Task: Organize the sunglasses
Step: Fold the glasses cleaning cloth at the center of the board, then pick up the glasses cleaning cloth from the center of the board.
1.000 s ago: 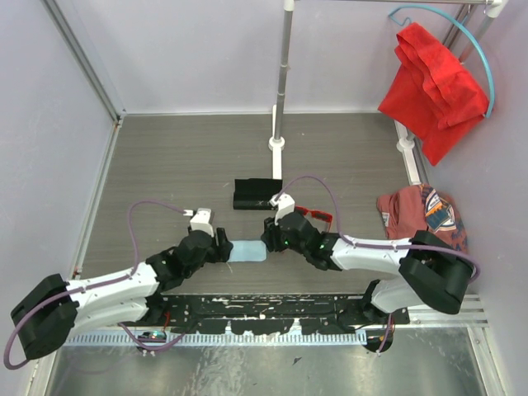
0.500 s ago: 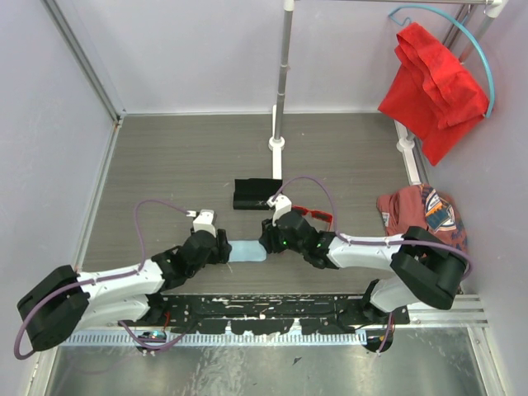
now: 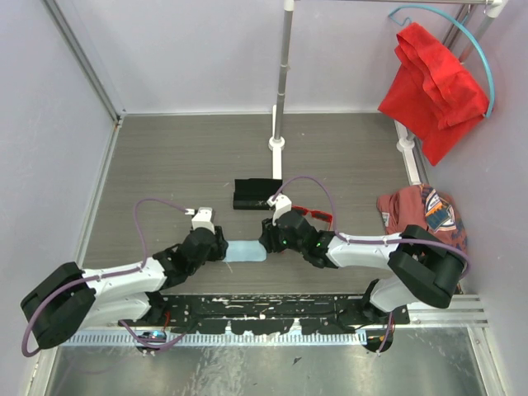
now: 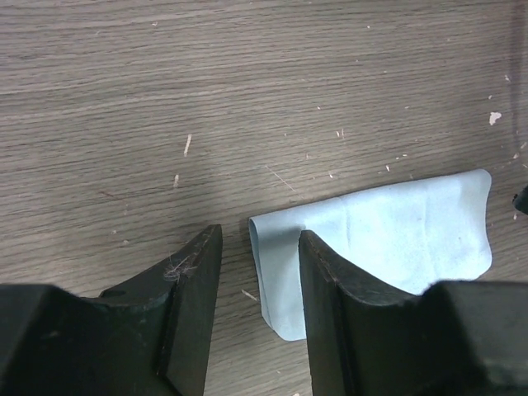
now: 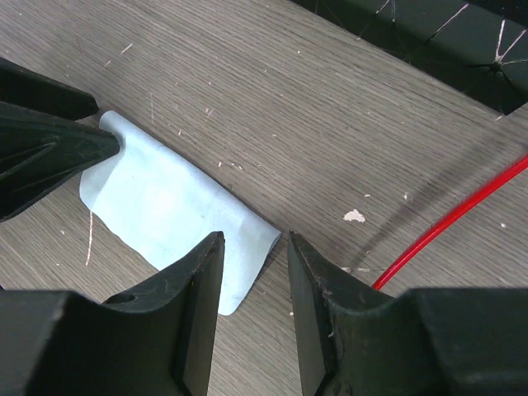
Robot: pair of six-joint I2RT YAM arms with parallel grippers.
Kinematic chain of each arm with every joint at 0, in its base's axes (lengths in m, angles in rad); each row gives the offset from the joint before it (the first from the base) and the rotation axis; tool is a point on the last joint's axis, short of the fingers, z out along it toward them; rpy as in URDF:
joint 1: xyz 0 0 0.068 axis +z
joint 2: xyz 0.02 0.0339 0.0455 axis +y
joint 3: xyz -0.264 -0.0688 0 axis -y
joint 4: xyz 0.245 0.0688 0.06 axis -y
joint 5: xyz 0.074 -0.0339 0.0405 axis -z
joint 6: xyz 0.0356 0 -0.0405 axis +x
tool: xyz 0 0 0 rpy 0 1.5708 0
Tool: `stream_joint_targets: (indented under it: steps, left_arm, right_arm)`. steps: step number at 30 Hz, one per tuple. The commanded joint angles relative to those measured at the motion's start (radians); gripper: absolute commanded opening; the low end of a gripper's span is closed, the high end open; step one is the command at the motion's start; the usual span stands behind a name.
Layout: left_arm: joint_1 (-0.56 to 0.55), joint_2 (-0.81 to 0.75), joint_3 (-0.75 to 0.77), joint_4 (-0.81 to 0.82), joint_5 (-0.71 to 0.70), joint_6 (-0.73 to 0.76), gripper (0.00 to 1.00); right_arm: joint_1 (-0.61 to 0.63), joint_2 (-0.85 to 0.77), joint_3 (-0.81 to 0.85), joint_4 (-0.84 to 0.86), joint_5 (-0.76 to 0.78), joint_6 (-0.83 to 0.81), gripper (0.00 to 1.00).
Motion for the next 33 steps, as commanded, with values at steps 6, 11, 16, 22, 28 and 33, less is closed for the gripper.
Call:
stream_joint_targets:
  steps: [6, 11, 16, 22, 28, 33]
  left_arm:
    - [0.023, 0.023, 0.028, 0.072, 0.011, 0.016, 0.39]
    - [0.027, 0.026, 0.03, 0.084, 0.02, 0.021, 0.32]
    - [0.03, 0.046, 0.035, 0.096, 0.028, 0.023, 0.26]
    - [0.033, 0.055, 0.039, 0.101, 0.033, 0.023, 0.19]
    - [0.037, 0.045, 0.04, 0.096, 0.03, 0.024, 0.15]
    - [0.043, 0.056, 0.043, 0.098, 0.029, 0.026, 0.15]
  right_arm:
    - [-0.011, 0.005, 0.033, 0.054, -0.004, 0.007, 0.42]
    - [-0.014, 0.008, 0.034, 0.055, -0.005, 0.008, 0.42]
    - [-0.016, 0.005, 0.032, 0.055, -0.007, 0.008, 0.42]
    - [-0.017, 0.0, 0.029, 0.054, -0.006, 0.009, 0.42]
    - [-0.017, 0.002, 0.029, 0.055, -0.006, 0.009, 0.42]
    - [-0.017, 0.004, 0.028, 0.056, -0.005, 0.009, 0.42]
